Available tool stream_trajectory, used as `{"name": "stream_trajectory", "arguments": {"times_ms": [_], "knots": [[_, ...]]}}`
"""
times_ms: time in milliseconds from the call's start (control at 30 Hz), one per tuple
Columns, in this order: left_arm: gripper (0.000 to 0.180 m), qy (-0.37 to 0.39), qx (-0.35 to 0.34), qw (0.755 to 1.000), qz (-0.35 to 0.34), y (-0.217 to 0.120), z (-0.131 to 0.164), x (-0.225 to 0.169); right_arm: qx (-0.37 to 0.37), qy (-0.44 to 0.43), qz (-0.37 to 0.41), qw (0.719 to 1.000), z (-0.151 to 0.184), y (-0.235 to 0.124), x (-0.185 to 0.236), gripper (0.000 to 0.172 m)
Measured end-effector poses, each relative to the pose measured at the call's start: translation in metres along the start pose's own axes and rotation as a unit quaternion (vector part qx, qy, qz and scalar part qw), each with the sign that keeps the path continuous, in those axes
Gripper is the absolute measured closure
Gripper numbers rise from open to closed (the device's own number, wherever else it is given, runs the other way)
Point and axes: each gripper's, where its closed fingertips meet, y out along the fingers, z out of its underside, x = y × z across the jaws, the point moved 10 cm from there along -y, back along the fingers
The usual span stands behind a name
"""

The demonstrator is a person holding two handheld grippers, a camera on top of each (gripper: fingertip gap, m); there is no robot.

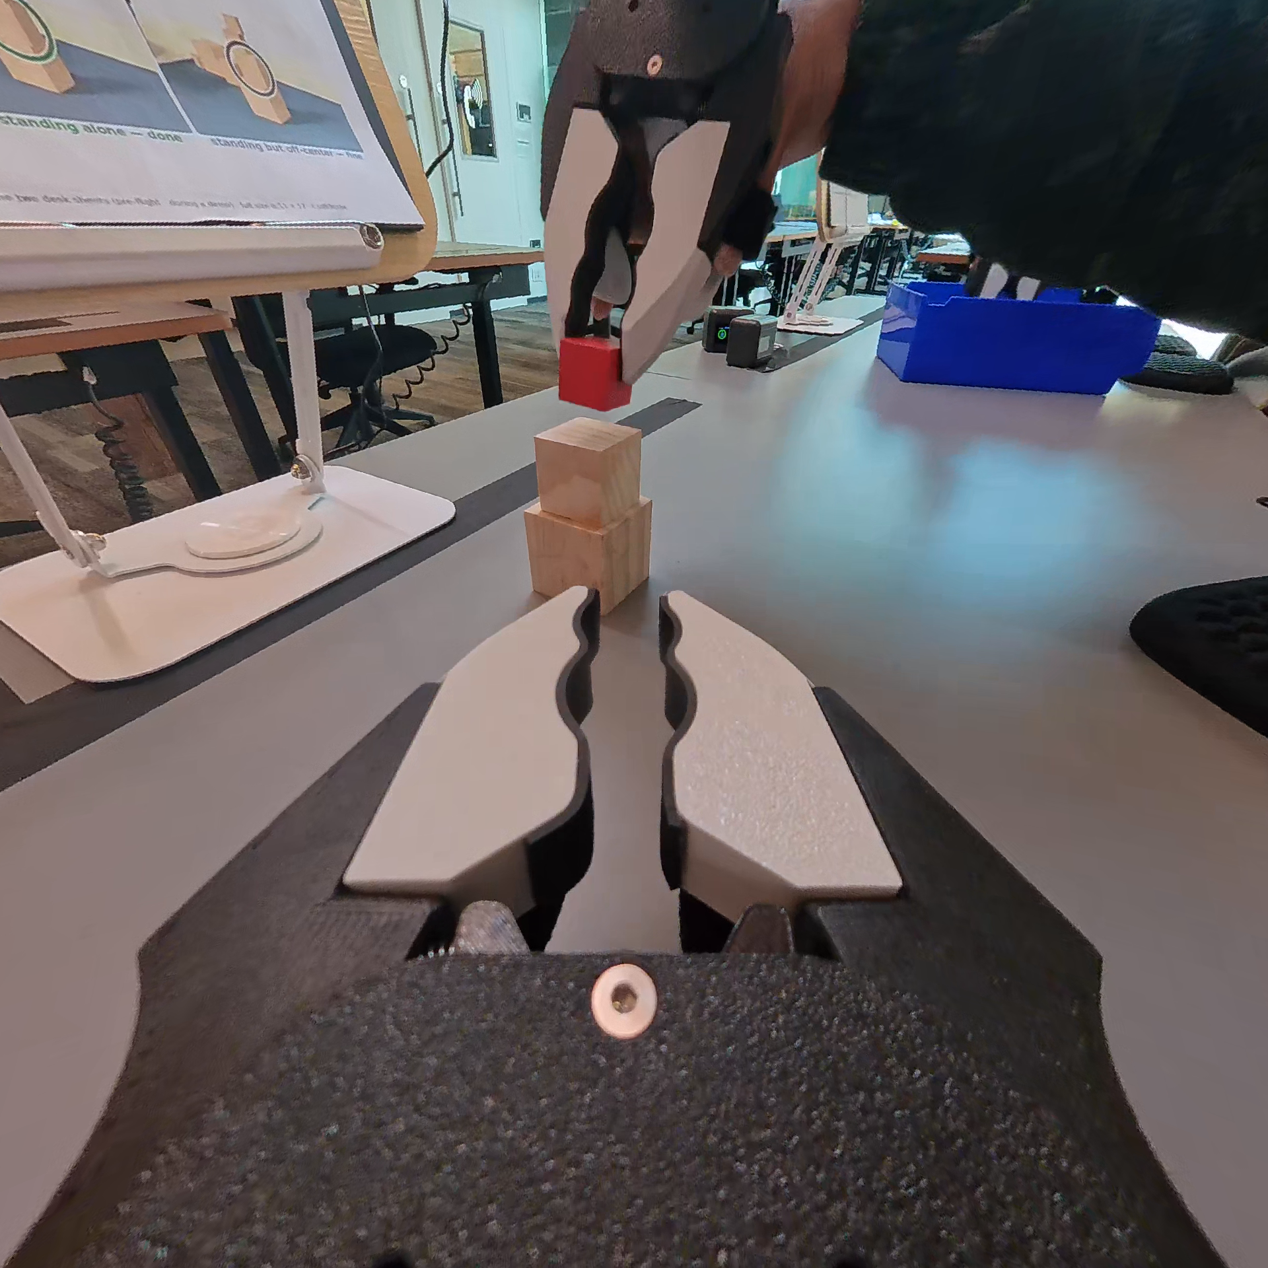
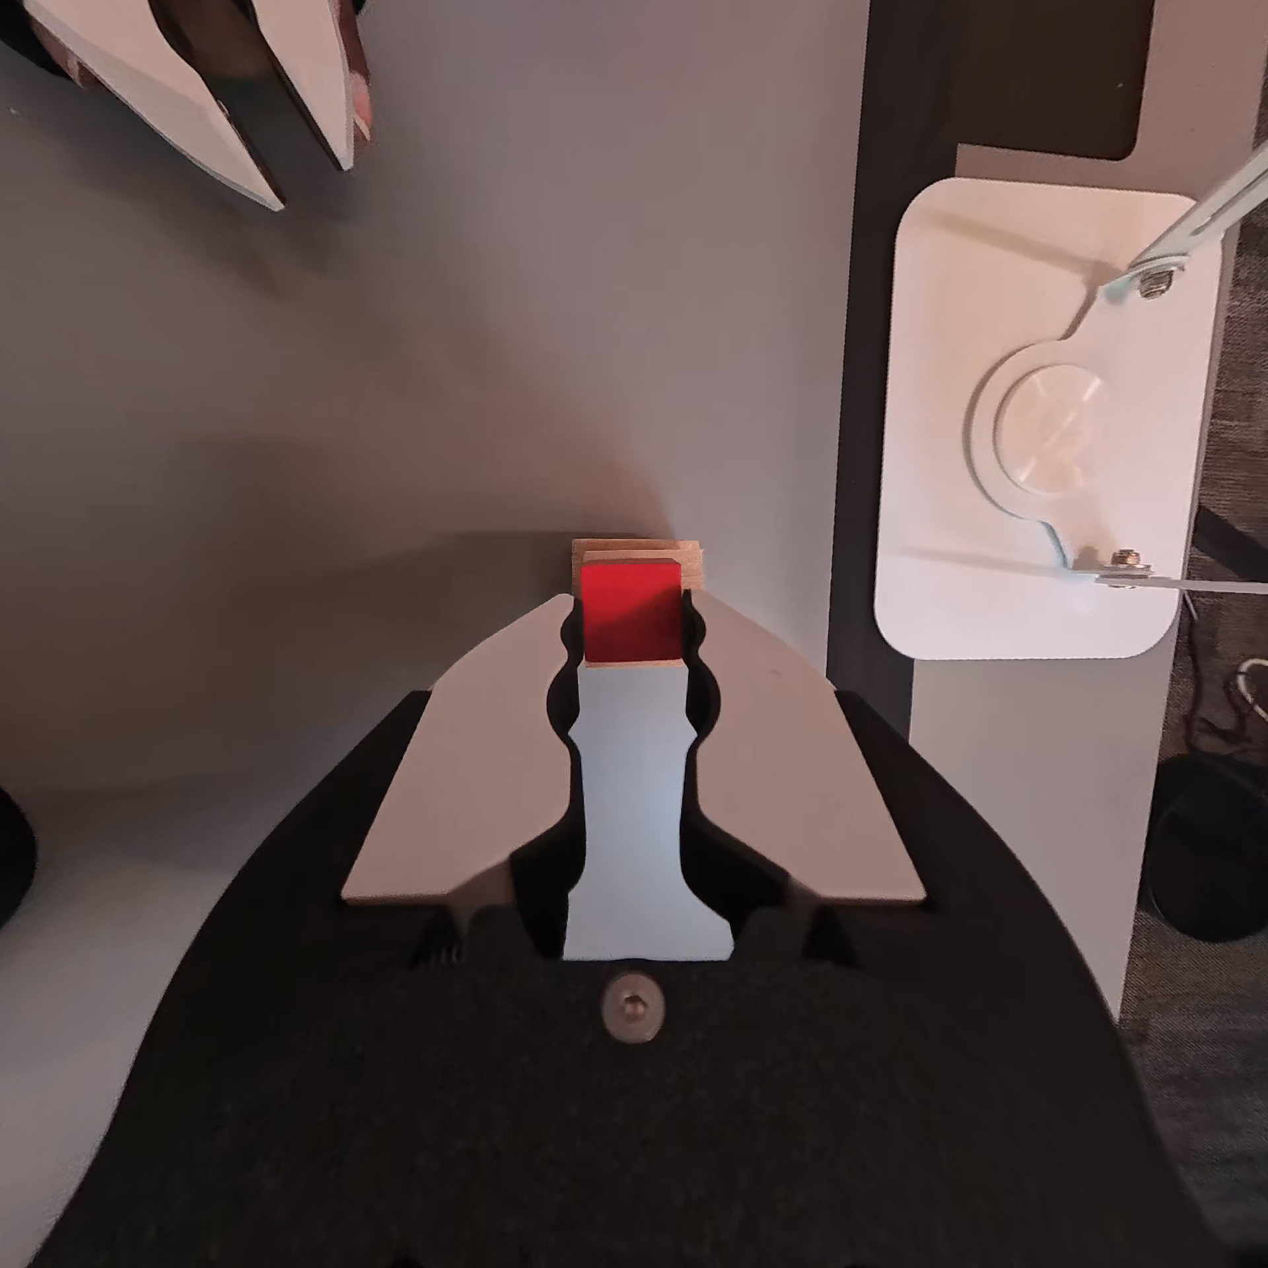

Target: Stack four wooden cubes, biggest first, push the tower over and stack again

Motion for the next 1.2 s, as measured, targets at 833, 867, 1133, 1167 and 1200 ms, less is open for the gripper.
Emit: {"name": "stream_trajectory", "arguments": {"times_ms": [833, 867, 1133, 1167, 1200], "knots": [[0.164, -0.004, 0.0, 1.0, 0.003, 0.001, 0.001, 0.001, 0.044, -0.017, 0.001, 0.999, 0.002, 0.015, -0.005, 0.144], [0.164, -0.004, 0.0, 1.0, 0.003, 0.0, 0.0, 0.001, 0.044, -0.016, 0.001, 0.999, 0.002, 0.015, -0.005, 0.144], [0.164, -0.003, 0.001, 1.0, 0.003, 0.001, 0.0, 0.001, 0.046, -0.011, 0.005, 0.999, 0.001, 0.015, -0.005, 0.143], [0.164, -0.003, 0.001, 1.0, 0.003, 0.001, 0.0, 0.001, 0.044, -0.01, 0.005, 0.999, 0.001, 0.014, -0.005, 0.14], [0.164, -0.003, 0.001, 1.0, 0.003, 0.001, 0.0, 0.001, 0.041, -0.008, 0.005, 0.999, 0.001, 0.013, -0.005, 0.137]]}}
